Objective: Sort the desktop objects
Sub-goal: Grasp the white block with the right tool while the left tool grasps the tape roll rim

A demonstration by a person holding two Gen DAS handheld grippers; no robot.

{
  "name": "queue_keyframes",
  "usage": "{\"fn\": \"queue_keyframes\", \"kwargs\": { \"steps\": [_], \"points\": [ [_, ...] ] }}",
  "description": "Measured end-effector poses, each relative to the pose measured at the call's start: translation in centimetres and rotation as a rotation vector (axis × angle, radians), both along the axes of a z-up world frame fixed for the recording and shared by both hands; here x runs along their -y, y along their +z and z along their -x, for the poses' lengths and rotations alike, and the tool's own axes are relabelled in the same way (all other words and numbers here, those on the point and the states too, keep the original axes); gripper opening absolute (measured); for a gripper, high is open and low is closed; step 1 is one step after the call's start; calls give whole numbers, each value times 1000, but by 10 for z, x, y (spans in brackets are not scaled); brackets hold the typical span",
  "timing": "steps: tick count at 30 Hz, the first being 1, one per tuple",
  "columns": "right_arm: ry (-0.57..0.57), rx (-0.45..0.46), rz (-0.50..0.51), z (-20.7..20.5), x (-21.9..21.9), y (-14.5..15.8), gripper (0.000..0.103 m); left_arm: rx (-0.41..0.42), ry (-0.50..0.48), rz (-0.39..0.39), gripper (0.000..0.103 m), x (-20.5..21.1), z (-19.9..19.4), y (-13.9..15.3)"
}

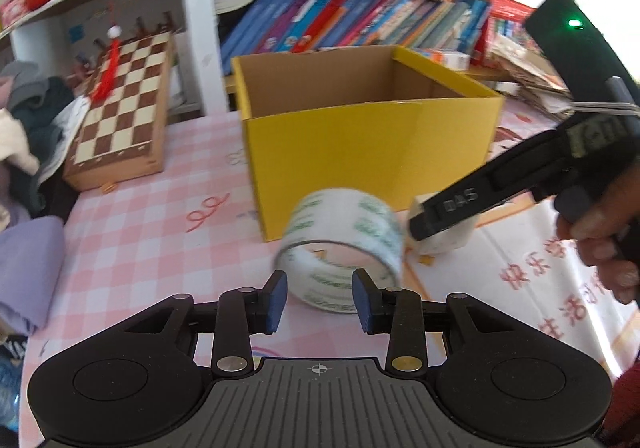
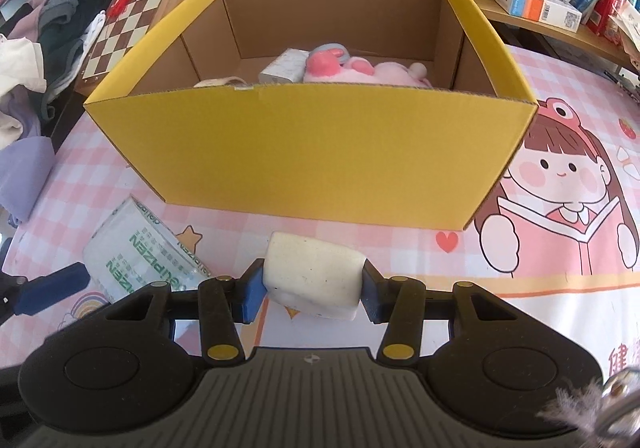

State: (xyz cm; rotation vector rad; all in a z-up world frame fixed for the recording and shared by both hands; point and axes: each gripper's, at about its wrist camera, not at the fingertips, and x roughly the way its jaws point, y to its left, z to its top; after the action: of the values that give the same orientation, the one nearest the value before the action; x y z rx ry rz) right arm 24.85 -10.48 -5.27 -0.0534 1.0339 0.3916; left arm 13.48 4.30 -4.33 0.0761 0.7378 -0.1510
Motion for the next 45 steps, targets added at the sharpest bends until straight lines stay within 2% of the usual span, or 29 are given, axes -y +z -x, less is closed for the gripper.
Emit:
{"fn": "queue_keyframes", "kwargs": {
  "steps": [2, 5, 13, 16, 19, 27, 32, 45],
  "points": [
    [2, -2, -2, 1, 1, 0, 45, 5, -23, 6, 38, 5, 0, 1],
    [6, -1, -4, 3, 3, 1, 45, 1, -36, 45, 53, 8, 0, 3],
    [9, -7, -13, 7, 10, 2, 45, -55, -9, 231, 55, 3, -4, 1],
    [16, -3, -5, 10, 12, 3, 45, -68, 7, 259, 54, 7, -12, -7],
    [18, -2, 4, 13, 17, 5, 45, -86, 13, 264, 48, 10, -19, -14],
    [4, 2, -2, 18, 29, 9, 45, -99, 18, 211, 8, 17, -28, -23],
    [1, 2, -17, 25, 35, 13, 45, -52, 19, 161, 3, 18, -20, -15],
    [12, 20, -42, 63, 48, 28, 45, 0, 56, 171, 3, 4, 11, 13]
  ]
}}
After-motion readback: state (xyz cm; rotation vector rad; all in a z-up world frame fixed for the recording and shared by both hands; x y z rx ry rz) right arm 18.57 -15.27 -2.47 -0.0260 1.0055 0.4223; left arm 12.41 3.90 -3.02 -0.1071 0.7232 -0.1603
